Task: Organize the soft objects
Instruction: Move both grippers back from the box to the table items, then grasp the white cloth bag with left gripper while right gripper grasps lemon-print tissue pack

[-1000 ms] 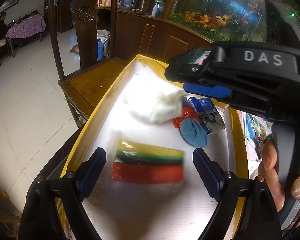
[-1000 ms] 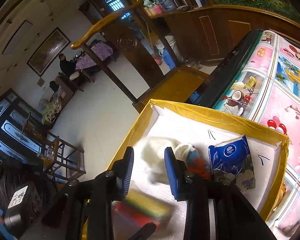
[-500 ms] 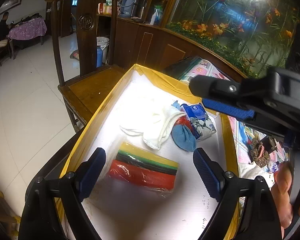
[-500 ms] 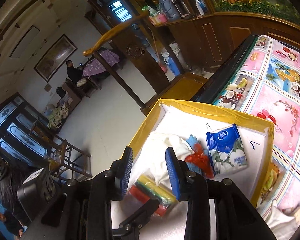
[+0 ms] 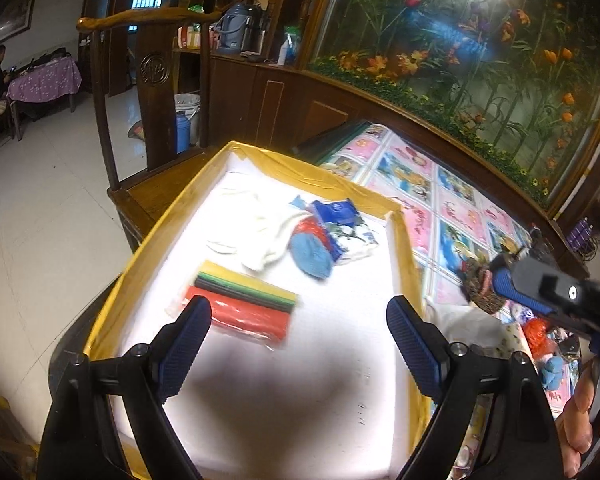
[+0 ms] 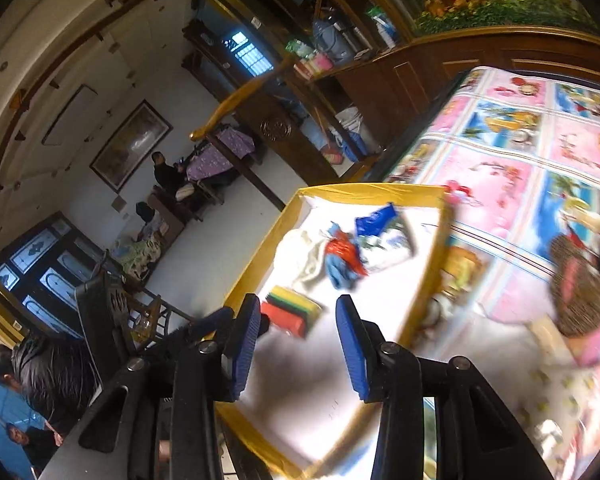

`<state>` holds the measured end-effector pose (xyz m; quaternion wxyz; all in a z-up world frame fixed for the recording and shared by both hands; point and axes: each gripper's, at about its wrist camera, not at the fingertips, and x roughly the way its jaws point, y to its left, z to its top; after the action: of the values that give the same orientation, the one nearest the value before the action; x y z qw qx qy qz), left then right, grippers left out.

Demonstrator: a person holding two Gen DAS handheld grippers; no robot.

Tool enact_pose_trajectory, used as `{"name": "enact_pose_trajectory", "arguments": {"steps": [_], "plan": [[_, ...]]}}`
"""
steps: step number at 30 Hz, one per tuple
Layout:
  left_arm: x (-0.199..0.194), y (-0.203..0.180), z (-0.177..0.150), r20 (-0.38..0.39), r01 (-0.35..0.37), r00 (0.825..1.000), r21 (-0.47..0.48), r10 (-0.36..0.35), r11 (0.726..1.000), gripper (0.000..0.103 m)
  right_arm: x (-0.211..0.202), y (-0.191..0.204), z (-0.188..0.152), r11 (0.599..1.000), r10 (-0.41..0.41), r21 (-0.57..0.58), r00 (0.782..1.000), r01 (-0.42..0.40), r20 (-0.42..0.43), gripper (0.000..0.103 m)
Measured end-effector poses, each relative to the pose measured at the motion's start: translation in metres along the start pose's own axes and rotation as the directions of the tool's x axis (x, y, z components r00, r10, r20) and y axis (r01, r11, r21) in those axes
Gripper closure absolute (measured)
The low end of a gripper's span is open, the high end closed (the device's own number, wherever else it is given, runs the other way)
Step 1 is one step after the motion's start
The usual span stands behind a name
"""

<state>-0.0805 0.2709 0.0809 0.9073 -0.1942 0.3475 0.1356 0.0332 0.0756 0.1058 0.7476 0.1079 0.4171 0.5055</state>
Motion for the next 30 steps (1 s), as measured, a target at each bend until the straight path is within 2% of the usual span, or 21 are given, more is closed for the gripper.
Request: {"name": "enact_pose_trajectory", "arguments": {"steps": [3,7,10,14,17,23,24,25,26,27,28,30], "plan": [[-0.009,-0.017,-0.009,0.011,0.047,0.999,0.017,-0.047,0.999,0.014,-0.037,-0.021,-0.024,1.0,-0.013,0.017,0.999,0.012,0.033,0.055],[-0.013,-0.054,-0.021,-0.009,0.101,0.995,0.101,-0.101,0.99,0.014,-0.086,-0.053,-0.059,0.997,-0.053,0.063,0.996,0.048,0.077,0.054],[-0.007,-0.088,-0.032,-0.059,0.157,0.987,0.179,-0.149,0.971,0.013,-0.117,-0.08,-0.081,0.99,-0.065,0.131,0.991,0.049,0.118,0.054],[0.017,-0.129,-0.036,-0.134,0.2,0.976,0.246,-0.171,0.948,0.013,-0.153,-0.111,-0.095,0.972,-0.054,0.234,0.977,0.004,0.205,0.054],[0.04,-0.148,-0.034,-0.201,0.248,0.958,0.226,-0.204,0.942,0.013,-0.165,-0.114,-0.093,0.97,-0.038,0.243,0.969,-0.024,0.245,0.054],[0.093,-0.168,-0.032,-0.297,0.248,0.935,0.16,-0.193,0.955,0.014,-0.168,-0.1,-0.095,0.98,-0.011,0.197,0.972,-0.036,0.233,0.053],[0.098,-0.169,-0.033,-0.296,0.255,0.933,0.145,-0.204,0.956,0.017,-0.167,-0.098,-0.094,0.981,-0.016,0.19,0.972,-0.029,0.234,0.053],[0.099,-0.168,-0.033,-0.289,0.254,0.935,0.138,-0.206,0.957,0.036,-0.167,-0.098,-0.094,0.983,-0.022,0.184,0.972,-0.022,0.234,0.053],[0.1,-0.169,-0.034,-0.28,0.238,0.941,0.152,-0.189,0.959,0.067,-0.168,-0.097,-0.095,0.984,-0.028,0.18,0.972,-0.015,0.232,0.053],[0.102,-0.168,-0.035,-0.291,0.255,0.934,0.143,-0.206,0.956,0.078,-0.168,-0.097,-0.096,0.984,-0.032,0.178,0.972,-0.011,0.234,0.053],[0.102,-0.166,-0.037,-0.298,0.275,0.927,0.124,-0.229,0.953,0.08,-0.169,-0.096,-0.096,0.984,-0.035,0.179,0.971,-0.008,0.237,0.053],[0.098,-0.163,-0.039,-0.28,0.272,0.933,0.131,-0.227,0.953,0.08,-0.168,-0.096,-0.098,0.984,-0.043,0.18,0.971,0.0,0.234,0.053]]}}
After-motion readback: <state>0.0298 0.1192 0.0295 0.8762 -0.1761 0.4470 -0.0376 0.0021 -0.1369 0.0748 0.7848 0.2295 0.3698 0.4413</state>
